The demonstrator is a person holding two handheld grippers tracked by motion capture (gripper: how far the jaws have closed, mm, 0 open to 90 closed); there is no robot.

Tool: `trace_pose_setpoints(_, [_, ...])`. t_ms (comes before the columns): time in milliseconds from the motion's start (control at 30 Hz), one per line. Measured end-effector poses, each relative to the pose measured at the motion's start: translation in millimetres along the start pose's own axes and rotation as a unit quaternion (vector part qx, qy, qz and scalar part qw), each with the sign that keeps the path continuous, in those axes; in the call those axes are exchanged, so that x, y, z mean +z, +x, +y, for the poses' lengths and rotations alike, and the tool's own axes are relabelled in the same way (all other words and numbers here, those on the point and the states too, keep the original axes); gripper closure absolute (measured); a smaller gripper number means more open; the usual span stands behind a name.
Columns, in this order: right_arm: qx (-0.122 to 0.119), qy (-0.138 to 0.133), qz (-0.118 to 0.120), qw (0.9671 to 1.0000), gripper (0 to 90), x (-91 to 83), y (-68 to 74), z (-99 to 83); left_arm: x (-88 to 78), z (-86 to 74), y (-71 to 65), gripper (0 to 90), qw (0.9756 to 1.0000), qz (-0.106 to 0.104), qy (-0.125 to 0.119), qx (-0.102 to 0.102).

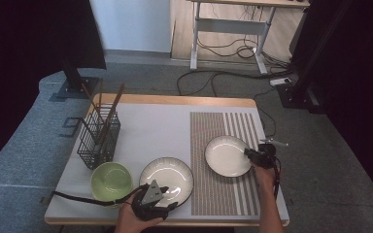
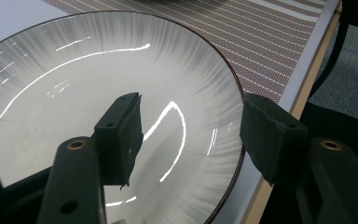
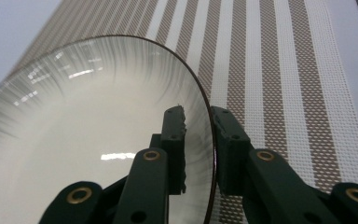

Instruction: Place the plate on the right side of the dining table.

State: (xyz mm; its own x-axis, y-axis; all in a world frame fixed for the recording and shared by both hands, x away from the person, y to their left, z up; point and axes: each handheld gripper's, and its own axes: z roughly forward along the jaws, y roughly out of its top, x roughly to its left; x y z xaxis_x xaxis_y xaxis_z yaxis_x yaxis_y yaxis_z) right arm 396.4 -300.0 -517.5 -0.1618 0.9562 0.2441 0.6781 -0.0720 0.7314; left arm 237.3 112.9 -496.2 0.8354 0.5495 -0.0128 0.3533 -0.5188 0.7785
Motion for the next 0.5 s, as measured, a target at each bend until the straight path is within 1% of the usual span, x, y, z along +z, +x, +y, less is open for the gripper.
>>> trace_pose_setpoints(33, [-0.006, 0.004, -0.005, 1.0000, 75.6, 0.8, 0.1, -0.6, 0.0, 0.0, 0.0, 38.7, 1.0000, 0.000, 0.000, 0.000])
trace_pose_setpoints(67, [-0.008, 0.005, -0.007, 0.9999, 75.8, 1.2, 0.0, -1.1, -0.1, 0.0, 0.0, 38.6, 1.0000, 0.000, 0.000, 0.000])
trace_pose_setpoints(100, [-0.008, 0.002, -0.009, 0.9999, 76.1, 0.7, -0.3, -1.1, -0.2, 0.0, 0.0, 38.6, 1.0000, 0.000, 0.000, 0.000])
trace_pose_setpoints(167, [-0.007, -0.012, -0.007, 0.9999, 75.9, -2.1, -0.3, -0.1, -0.2, -0.1, -0.1, 38.6, 1.0000, 0.000, 0.000, 0.000])
trace_pose_setpoints(233, [-0.007, -0.019, -0.005, 0.9998, 73.9, -4.3, -0.4, 0.2, -0.3, -0.2, -0.2, 38.6, 1.0000, 0.000, 0.000, 0.000])
trace_pose_setpoints(333, [-0.009, -0.025, -0.007, 0.9996, 69.9, -6.6, -0.4, 0.3, -0.7, -0.3, -0.4, 38.6, 1.0000, -0.001, 0.000, 0.001])
trace_pose_setpoints(500, [-0.014, -0.028, -0.003, 0.9995, 58.9, -6.9, -0.3, -1.2, -0.6, -1.1, -2.2, 38.0, 1.0000, -0.008, 0.002, -0.001])
